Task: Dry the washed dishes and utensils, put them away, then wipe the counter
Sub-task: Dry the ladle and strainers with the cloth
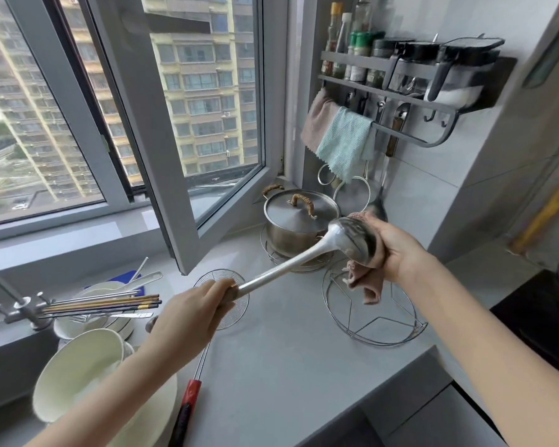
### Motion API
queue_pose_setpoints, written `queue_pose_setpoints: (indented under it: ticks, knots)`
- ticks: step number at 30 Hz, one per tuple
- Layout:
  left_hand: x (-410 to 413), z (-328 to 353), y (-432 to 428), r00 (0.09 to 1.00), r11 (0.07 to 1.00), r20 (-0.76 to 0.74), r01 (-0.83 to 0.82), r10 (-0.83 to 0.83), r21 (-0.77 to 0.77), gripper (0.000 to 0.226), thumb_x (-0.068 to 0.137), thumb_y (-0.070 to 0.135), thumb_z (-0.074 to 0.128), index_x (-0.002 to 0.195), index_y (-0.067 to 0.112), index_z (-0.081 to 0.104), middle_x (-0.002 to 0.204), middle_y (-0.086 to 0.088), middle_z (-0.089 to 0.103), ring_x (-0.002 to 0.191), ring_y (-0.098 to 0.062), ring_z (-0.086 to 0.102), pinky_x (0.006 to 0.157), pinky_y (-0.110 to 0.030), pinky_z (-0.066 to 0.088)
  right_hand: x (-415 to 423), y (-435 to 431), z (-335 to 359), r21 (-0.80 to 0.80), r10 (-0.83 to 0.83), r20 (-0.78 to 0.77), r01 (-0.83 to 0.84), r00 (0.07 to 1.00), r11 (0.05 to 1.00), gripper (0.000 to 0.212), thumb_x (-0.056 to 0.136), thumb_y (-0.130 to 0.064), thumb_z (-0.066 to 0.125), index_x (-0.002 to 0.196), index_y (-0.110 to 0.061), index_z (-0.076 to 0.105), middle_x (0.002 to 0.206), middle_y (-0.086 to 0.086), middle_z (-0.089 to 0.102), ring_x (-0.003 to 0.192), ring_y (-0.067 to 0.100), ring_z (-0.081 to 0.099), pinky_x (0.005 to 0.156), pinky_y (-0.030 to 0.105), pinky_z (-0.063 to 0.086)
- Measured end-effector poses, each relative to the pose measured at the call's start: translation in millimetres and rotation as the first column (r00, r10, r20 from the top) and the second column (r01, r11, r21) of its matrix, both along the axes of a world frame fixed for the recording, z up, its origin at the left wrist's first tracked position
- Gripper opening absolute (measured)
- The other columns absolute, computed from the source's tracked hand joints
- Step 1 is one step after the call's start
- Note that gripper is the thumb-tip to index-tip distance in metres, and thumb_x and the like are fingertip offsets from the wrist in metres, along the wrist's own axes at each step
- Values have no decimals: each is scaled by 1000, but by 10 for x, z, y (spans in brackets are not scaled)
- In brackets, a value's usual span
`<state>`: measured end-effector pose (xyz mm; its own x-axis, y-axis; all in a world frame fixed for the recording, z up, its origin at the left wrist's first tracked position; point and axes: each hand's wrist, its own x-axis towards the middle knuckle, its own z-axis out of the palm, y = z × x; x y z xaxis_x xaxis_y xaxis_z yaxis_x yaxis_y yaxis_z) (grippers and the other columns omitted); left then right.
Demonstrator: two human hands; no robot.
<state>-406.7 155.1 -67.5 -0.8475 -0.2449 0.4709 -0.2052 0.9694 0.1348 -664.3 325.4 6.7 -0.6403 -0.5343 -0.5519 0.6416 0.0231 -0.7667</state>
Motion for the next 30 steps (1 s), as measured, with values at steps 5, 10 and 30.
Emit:
queue_pose_setpoints:
  ticks: [5,10,30]
  knots:
    - [65,114,-82,994,987,-65,-93,85,-130,32,94,46,32,96,19,46,62,0,60,45,-26,56,39,-25,33,-45,-47,-32,5,-119,-35,119,992,993,30,95,-41,53,85,-14,61,49,5,66,35,21,61,30,40,47]
    - [96,146,-211,999,968,-15,-34,32,-250,37,99,45,25,107,17,48,60,-3,56,41,-26,53,34,-28,39,-3,-39,13,-3,-155,-18,155,988,988,29,97,-38,52,81,-14,59,46,5,64,32,21,59,28,45,47]
    - [-198,523,356,999,-307,-1,-12,-42,952,32,99,27,34,85,6,53,49,-2,35,34,-9,28,35,-11,23,1012,-484,-631,150,88,-927,-144,-365,978,47,93,-26,49,135,-5,53,145,7,44,140,24,35,121,39,9]
